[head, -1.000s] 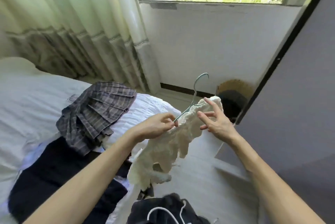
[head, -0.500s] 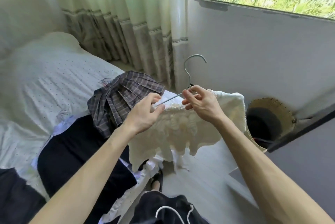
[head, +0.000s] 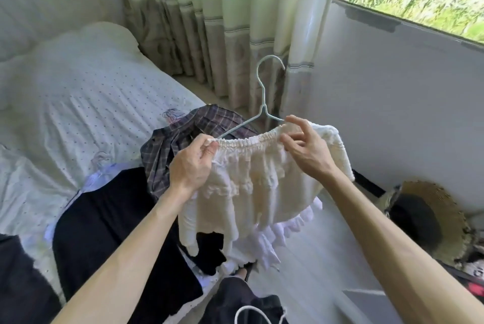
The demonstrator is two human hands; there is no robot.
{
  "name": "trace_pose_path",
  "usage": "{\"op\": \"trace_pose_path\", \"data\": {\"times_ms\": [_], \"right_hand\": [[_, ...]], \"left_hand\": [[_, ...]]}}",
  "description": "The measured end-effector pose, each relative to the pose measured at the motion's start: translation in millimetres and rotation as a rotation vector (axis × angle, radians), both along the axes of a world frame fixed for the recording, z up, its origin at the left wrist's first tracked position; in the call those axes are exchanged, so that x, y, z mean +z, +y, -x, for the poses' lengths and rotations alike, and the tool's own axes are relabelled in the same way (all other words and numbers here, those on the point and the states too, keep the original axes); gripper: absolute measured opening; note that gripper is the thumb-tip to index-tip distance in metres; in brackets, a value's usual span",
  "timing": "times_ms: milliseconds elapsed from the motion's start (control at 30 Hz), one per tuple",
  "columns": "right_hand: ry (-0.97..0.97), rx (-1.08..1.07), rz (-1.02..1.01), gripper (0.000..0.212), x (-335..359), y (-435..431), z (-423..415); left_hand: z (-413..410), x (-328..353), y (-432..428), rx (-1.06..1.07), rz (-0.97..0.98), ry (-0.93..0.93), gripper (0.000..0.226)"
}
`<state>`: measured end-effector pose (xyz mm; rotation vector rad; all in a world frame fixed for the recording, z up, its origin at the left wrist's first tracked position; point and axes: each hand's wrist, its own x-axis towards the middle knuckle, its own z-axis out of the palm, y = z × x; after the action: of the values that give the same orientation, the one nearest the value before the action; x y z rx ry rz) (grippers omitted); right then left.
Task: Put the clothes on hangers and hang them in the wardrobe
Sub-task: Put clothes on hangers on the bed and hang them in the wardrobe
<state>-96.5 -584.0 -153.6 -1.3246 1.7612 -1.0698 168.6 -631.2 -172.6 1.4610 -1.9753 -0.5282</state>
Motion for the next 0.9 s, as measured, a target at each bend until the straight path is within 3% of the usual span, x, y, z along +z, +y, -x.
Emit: {"op": "trace_pose_path", "data": {"times_ms": [267,467,600,833,900], "right_hand": [[0.112,0.152,-0.088,0.047,-51.8,-143.3,-45.2],[0.257,0.261,-0.368,0.060,-120.9,-227.7,-73.5],[0.472,0.417,-0.568,0.067,-174.9,-273.6,-88.6],[0.595,0.553,-0.718,0.072,-265.6,-278.4,-105.4],[0.624,0.583,-0.735,0.075,-284.8,-267.8,-106.8]], "left_hand": [[-63.4,-35.1,-137.5,0.137,-0.121,-0.012,0.032],[-100.5,-104.1,-262.9,0.304,-0.209,-0.052,0.034],[-112.7,-164.6,-347.1,0.431,-0.355,-0.247,0.031],[-133.2,-259.0,-422.9,0.666,-0.575,-0.351,0.026],[-132.3,-276.8,-425.7,0.652,-0.718,-0.390,0.035]]}}
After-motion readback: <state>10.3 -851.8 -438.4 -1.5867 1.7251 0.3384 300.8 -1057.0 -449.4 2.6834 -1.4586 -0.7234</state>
